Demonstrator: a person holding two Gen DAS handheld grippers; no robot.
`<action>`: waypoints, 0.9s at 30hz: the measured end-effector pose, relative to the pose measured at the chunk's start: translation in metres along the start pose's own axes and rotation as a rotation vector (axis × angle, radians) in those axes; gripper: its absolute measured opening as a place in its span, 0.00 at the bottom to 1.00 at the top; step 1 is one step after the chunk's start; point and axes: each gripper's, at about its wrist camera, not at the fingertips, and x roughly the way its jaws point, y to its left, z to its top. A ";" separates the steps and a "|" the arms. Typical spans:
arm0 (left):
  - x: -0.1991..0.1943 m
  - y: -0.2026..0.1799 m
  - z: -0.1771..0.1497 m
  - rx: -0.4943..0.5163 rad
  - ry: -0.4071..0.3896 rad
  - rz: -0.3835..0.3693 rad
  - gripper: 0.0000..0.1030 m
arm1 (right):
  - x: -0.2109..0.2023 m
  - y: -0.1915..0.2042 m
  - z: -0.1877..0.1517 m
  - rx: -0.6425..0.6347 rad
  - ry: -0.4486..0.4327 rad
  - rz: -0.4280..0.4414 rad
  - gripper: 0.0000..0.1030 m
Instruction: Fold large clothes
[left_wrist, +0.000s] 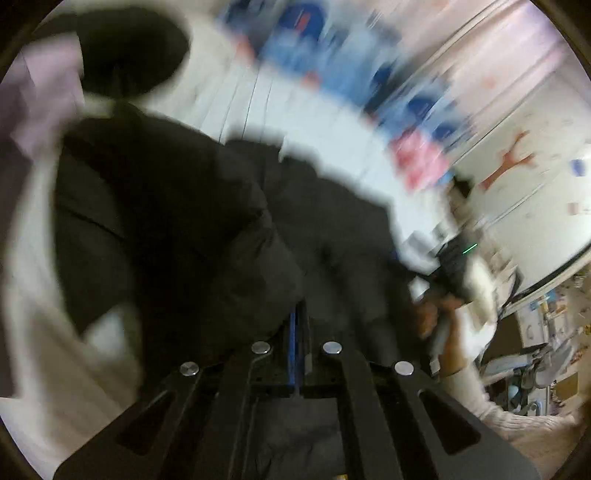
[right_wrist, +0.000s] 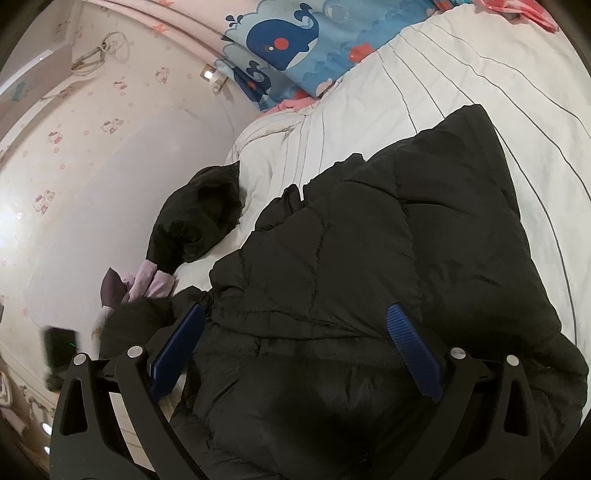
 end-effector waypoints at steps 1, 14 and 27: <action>0.026 0.004 0.000 -0.011 0.024 0.007 0.01 | 0.000 -0.001 0.000 0.002 0.002 -0.003 0.93; 0.011 -0.027 0.018 0.105 -0.025 0.056 0.01 | -0.007 -0.007 0.005 0.036 -0.015 0.018 0.93; 0.017 -0.030 -0.095 0.189 -0.257 0.502 0.74 | 0.004 0.001 -0.006 0.011 0.021 0.012 0.93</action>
